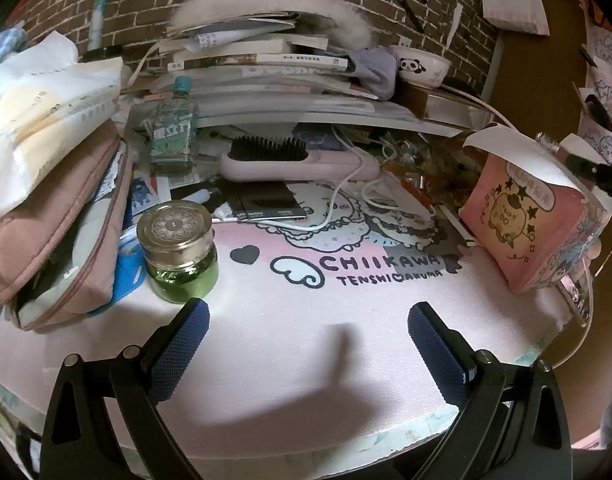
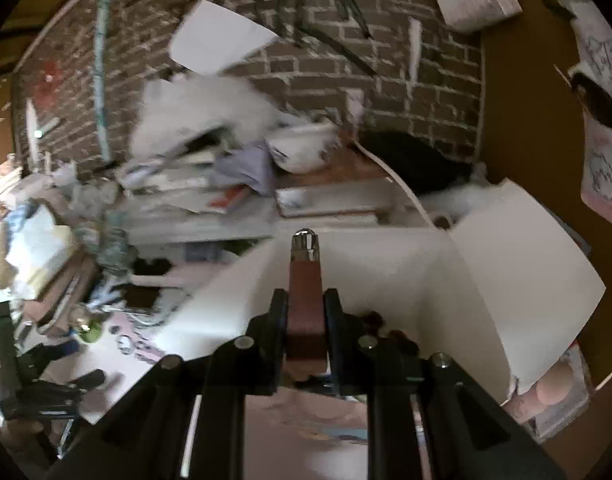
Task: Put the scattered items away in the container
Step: 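Carry the pink block into the white box and open the right gripper, then move the left gripper to the green jar with gold lid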
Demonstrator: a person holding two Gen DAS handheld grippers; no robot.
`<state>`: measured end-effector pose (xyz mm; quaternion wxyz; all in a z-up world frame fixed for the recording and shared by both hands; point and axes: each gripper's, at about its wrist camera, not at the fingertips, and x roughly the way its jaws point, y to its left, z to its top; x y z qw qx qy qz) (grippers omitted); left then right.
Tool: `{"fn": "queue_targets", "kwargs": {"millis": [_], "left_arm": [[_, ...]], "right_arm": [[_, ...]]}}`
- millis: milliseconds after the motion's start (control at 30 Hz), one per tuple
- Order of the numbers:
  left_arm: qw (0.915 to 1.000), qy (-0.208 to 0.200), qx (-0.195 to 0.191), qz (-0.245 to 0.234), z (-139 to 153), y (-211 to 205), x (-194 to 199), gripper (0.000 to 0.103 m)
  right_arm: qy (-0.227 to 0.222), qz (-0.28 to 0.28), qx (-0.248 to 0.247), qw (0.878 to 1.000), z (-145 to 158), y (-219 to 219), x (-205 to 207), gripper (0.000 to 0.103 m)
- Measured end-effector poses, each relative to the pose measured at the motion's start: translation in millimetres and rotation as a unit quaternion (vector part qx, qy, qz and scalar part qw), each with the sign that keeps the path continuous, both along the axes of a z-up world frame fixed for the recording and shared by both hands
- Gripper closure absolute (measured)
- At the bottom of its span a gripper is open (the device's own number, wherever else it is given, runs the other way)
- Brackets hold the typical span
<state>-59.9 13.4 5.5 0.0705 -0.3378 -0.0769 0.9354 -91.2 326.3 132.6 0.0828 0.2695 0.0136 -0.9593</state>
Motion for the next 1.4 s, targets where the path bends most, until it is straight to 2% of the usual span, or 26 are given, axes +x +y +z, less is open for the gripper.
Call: {"fn": "queue_targets", "kwargs": {"millis": [200,567,633,700,733,800,933,1000,1133,1233,1400], "left_arm": [[1.0000,-0.003,-0.002,-0.001,-1,2,-2,0.003],[1.0000,-0.006,-0.004,0.003,-2,1,-2,0.003],[1.0000,-0.006,-0.005,0.004,-2,1,-1,0.003],[1.0000,-0.005,-0.005,0.007,-2,-1,-1,0.003],[0.9999,-0.005,-0.005,0.008,-2,-2,0,0.003],[0.9999,-0.006,-0.005,0.015,-2,-5,1,0.003],[0.9996,-0.003,-0.003,0.028,-1,-15,6,0.003],[0.9994,-0.002,-0.003,0.034,-1,-19,8,0.003],[0.9992,0.001,0.003,0.041,-1,-28,11,0.003],[0.9991,0.006,0.014,0.039,-2,-33,9,0.003],[0.9987,0.012,0.036,0.034,-6,-41,-2,0.003]], "right_arm": [[-0.034,-0.009,0.013,0.999,-12,9,-15,0.088],[-0.037,-0.014,0.017,0.999,-15,8,-15,0.087],[-0.023,-0.020,0.022,0.999,-11,8,-12,0.084],[-0.015,-0.014,0.014,1.000,-7,8,-8,0.075],[-0.010,-0.004,0.003,1.000,-5,7,-6,0.070],[0.011,0.016,-0.016,1.000,0,3,2,0.047],[0.078,0.055,-0.018,0.995,15,-18,25,0.045],[0.096,0.099,-0.029,0.990,20,-34,36,0.042],[0.087,0.180,-0.038,0.979,16,-76,46,0.041],[0.061,0.219,-0.049,0.973,4,-100,48,0.041],[0.023,0.253,-0.042,0.966,-26,-125,50,0.041]]}}
